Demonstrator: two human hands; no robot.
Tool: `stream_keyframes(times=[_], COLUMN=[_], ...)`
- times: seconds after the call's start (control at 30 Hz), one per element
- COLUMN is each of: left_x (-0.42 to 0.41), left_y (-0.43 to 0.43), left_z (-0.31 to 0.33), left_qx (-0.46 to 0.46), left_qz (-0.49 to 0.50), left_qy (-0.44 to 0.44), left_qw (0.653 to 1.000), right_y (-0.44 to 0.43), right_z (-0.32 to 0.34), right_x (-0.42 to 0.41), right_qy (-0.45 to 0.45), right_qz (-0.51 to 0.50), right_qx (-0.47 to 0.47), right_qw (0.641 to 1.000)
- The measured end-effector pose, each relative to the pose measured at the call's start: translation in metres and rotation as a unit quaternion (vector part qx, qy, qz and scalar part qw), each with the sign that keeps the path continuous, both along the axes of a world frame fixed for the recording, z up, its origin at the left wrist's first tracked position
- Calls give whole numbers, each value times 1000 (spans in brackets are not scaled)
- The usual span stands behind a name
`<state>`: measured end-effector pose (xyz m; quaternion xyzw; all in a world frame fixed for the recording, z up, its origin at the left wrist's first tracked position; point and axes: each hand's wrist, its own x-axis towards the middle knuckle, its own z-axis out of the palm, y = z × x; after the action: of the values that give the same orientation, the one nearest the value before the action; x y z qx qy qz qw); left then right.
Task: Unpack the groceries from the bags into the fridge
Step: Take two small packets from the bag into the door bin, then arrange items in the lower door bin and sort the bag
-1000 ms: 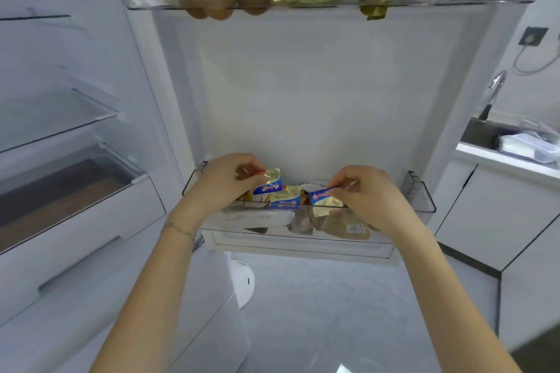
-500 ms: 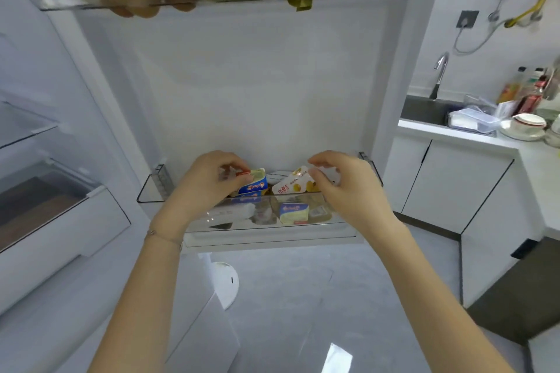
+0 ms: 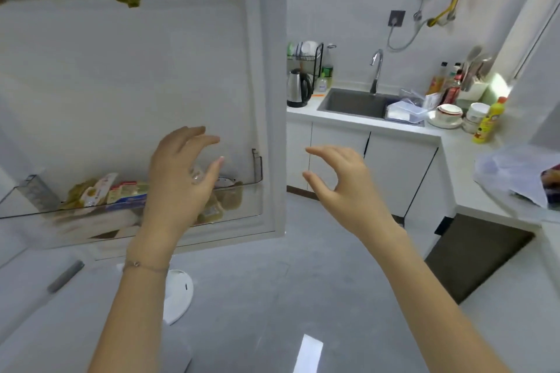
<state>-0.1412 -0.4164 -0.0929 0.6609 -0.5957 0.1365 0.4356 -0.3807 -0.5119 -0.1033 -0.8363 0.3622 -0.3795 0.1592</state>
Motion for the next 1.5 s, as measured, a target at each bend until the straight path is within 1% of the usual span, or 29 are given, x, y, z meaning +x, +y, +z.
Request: stream_keyframes(times=[0.07,0.2,0.3,0.37,0.53,0.7,0.83,0.93,1.13,1.27,1.5], left_x=[-35,-102,-145,-171,-237,-313,-379,-427,-522,-574,-650], left_y=[-15,-51,-84,-107,-165,-225,-273,-313,-384,-425,-464], left_z=[-3,-9,-19,-27,-48,-67,-87,-99,-114,-129,-154], left_qx=[-10,16,37,59,97,121,142,146,143,144,167], left_qz=[-36,-99,-117,-136,-191,-259,-324,-373,-470,-518,-568], left_qy=[-12,-57,-100,-114,-147,-168,-179,-191,-204,-221,-234], left_qw=[999,993,987,982,966,943,918,896,847,814,772], right_y=[-11,-29,-40,-46,-59,-76,-92,-110,-151,-175,-183], right_z=[-5,-16,-23,-29,-44,-61,-76,-88,-103,-113,-137], right_x=[-29,-91,-141,-174,-251,-319,-373,-411,-472,-501,-559], right_qy=[21,56,85,99,91,98,110,103,87,75,66], right_qz=[-27,-76,-123,-154,-234,-311,-377,-422,-504,-543,-590], right_qx=[-10,-5,17,40,69,94,134,166,189,204,234], right_qw=[999,995,989,982,965,941,910,885,838,811,770])
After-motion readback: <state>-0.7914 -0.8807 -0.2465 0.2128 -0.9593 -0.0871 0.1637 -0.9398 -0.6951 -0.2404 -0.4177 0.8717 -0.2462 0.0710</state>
